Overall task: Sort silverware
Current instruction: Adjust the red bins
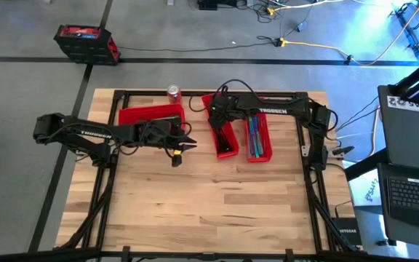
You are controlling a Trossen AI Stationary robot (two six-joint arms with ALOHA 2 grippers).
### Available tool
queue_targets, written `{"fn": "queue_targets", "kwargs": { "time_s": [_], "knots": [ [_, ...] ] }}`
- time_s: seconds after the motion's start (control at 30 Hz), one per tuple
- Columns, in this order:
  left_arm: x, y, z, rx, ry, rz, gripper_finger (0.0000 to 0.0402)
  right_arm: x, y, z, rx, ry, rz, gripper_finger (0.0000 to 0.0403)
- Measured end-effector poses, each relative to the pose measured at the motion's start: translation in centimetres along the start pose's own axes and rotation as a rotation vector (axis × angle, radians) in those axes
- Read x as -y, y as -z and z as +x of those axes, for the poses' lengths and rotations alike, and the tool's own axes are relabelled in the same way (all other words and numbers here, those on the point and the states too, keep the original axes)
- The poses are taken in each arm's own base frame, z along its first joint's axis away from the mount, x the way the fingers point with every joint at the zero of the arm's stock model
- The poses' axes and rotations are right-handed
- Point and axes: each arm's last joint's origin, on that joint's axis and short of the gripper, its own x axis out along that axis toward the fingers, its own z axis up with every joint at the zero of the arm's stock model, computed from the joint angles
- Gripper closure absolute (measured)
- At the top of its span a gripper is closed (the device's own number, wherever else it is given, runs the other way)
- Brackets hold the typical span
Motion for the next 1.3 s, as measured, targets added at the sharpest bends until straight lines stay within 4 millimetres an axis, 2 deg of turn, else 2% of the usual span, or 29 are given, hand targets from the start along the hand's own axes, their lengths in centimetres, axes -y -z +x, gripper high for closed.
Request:
{"fn": "queue_targets", "kwargs": {
  "time_s": [0.13,0.4,0.53,0.77,1.07,1.3],
  "knots": [
    [0.0,0.1,0.0,-0.016,0.001,0.033,0.0346,0.1,0.3,0.2,-0.025,0.017,-0.001,0.0257],
    [0.0,0.8,0.0,-0.06,0.004,0.072,0.0346,0.0,0.7,0.1,-0.053,0.033,0.004,0.0358],
    [0.0,0.9,0.0,-0.07,0.006,0.085,0.0346,-0.5,1.0,-0.1,-0.05,0.025,0.001,0.0395],
    [0.0,1.0,0.0,-0.078,0.007,0.099,0.0346,-1.7,2.4,-0.9,-0.091,0.031,0.007,0.0401],
    [0.1,1.0,0.0,-0.078,0.009,0.098,0.0346,-2.2,3.2,-1.2,-0.113,0.038,0.063,0.0402],
    [0.2,1.0,0.0,-0.077,0.047,0.154,0.0346,-2.7,2.3,-2.7,-0.124,0.011,0.132,0.0402]
  ]
}}
